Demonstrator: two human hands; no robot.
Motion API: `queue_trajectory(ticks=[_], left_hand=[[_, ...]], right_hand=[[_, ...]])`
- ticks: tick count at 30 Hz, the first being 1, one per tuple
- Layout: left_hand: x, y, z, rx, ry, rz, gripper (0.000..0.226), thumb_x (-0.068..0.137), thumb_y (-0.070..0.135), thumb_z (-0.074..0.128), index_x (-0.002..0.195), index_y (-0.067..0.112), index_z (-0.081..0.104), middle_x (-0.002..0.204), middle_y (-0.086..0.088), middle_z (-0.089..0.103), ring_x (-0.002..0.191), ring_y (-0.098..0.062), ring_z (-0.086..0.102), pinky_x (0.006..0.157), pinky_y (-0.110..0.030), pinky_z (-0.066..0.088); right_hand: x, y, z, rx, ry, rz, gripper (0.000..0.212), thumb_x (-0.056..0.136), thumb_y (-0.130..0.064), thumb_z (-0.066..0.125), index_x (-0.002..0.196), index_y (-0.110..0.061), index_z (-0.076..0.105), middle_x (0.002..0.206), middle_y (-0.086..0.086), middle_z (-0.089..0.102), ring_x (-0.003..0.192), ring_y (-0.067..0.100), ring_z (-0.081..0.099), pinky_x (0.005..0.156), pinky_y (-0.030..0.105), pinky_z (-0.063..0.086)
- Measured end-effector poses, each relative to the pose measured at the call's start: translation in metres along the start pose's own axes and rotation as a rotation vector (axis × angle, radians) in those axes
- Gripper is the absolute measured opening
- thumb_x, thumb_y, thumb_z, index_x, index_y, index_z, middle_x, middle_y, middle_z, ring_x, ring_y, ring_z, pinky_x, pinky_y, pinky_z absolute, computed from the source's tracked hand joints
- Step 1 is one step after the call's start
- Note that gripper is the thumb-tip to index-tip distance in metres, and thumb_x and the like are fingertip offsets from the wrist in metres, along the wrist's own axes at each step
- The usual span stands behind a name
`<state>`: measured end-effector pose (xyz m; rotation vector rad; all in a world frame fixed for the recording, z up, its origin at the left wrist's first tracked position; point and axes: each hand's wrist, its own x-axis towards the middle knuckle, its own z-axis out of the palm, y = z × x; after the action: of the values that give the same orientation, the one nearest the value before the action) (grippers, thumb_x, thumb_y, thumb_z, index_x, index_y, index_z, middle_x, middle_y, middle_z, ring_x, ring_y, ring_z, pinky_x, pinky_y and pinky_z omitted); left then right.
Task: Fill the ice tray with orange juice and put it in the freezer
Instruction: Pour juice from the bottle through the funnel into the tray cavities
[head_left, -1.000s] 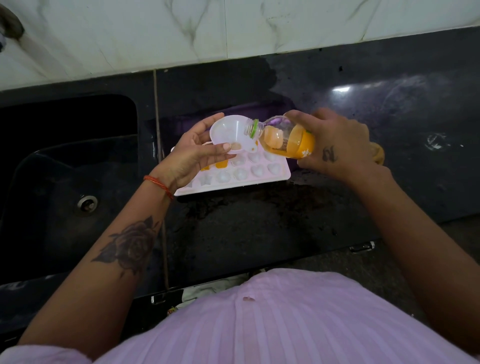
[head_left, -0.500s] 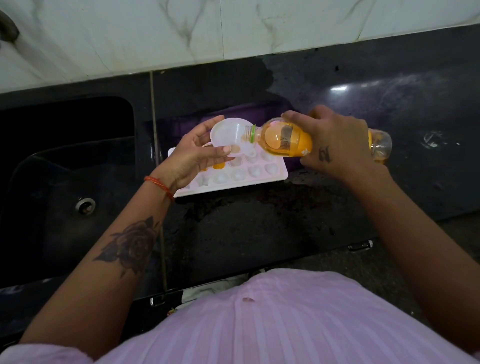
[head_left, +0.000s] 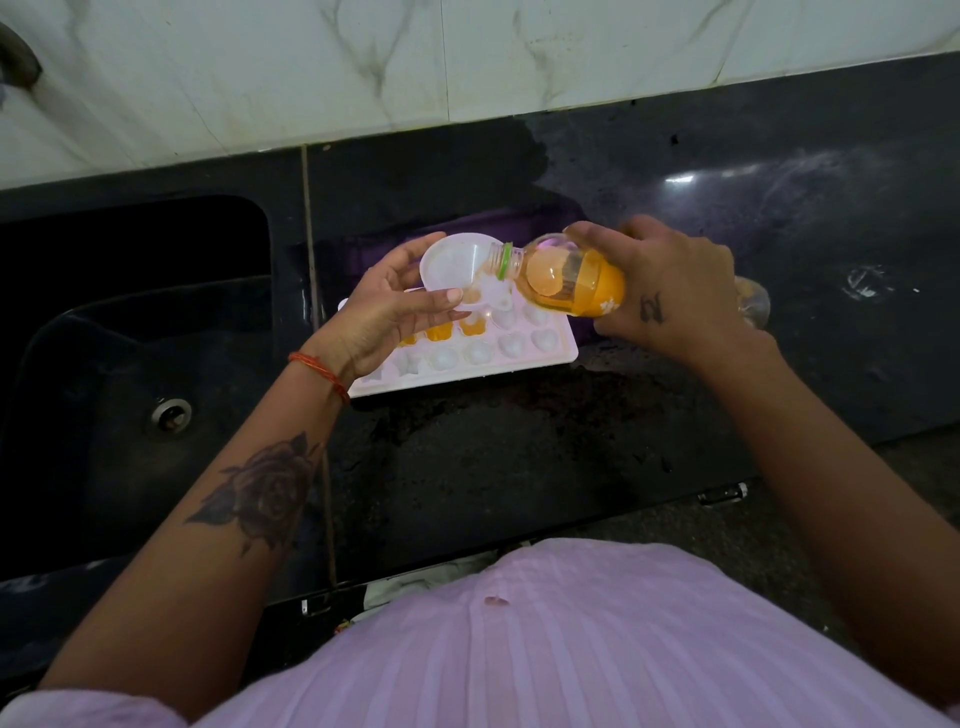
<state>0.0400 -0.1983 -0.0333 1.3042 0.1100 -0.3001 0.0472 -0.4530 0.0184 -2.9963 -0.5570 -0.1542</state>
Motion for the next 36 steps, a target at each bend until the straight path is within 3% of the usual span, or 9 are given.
queue_trajectory(ticks=[3, 11, 17, 28, 36], left_hand=[[0.001, 0.002, -0.001, -0.01, -0.01, 0.002, 0.07, 0.066, 0.001, 0.071, 0.131, 0.012, 0.047, 0.116, -0.004, 0.064, 0.101, -0.023, 0.069, 0.072, -0.03, 0.058], [0.006, 0.002, 0.008, -0.01, -0.071, 0.003, 0.073, 0.067, 0.002, 0.071, 0.134, 0.008, 0.045, 0.119, -0.007, 0.064, 0.104, -0.027, 0.068, 0.077, -0.032, 0.058], [0.016, -0.002, 0.019, -0.017, -0.091, -0.01, 0.071, 0.065, -0.001, 0.071, 0.13, 0.011, 0.047, 0.106, 0.002, 0.071, 0.1, -0.023, 0.069, 0.074, -0.031, 0.058], [0.026, -0.011, 0.021, 0.023, -0.097, -0.023, 0.072, 0.063, 0.003, 0.075, 0.129, 0.018, 0.049, 0.113, -0.003, 0.068, 0.102, -0.025, 0.068, 0.075, -0.032, 0.059], [0.027, -0.012, 0.019, 0.013, -0.102, -0.026, 0.071, 0.064, 0.002, 0.074, 0.128, 0.018, 0.05, 0.118, -0.007, 0.064, 0.103, -0.026, 0.068, 0.074, -0.032, 0.058]], right_hand=[[-0.001, -0.001, 0.001, 0.061, 0.004, 0.014, 0.077, 0.065, -0.048, 0.067, 0.136, -0.037, 0.038, 0.115, 0.009, 0.056, 0.096, 0.036, 0.057, 0.073, 0.039, 0.037], [-0.01, 0.012, 0.0, 0.062, -0.012, 0.074, 0.083, 0.065, -0.037, 0.077, 0.136, -0.04, 0.033, 0.118, 0.005, 0.054, 0.099, 0.033, 0.056, 0.074, 0.037, 0.036], [-0.017, 0.022, 0.0, 0.034, -0.016, 0.113, 0.081, 0.066, -0.035, 0.076, 0.135, -0.04, 0.035, 0.115, 0.006, 0.055, 0.096, 0.035, 0.057, 0.077, 0.043, 0.042], [-0.018, 0.025, 0.003, -0.066, 0.026, 0.084, 0.072, 0.074, -0.034, 0.071, 0.137, -0.036, 0.037, 0.111, 0.011, 0.056, 0.088, 0.037, 0.059, 0.068, 0.036, 0.03], [-0.015, 0.023, 0.0, -0.107, 0.031, 0.061, 0.069, 0.076, -0.032, 0.07, 0.137, -0.036, 0.037, 0.113, 0.012, 0.055, 0.089, 0.037, 0.059, 0.067, 0.036, 0.029]])
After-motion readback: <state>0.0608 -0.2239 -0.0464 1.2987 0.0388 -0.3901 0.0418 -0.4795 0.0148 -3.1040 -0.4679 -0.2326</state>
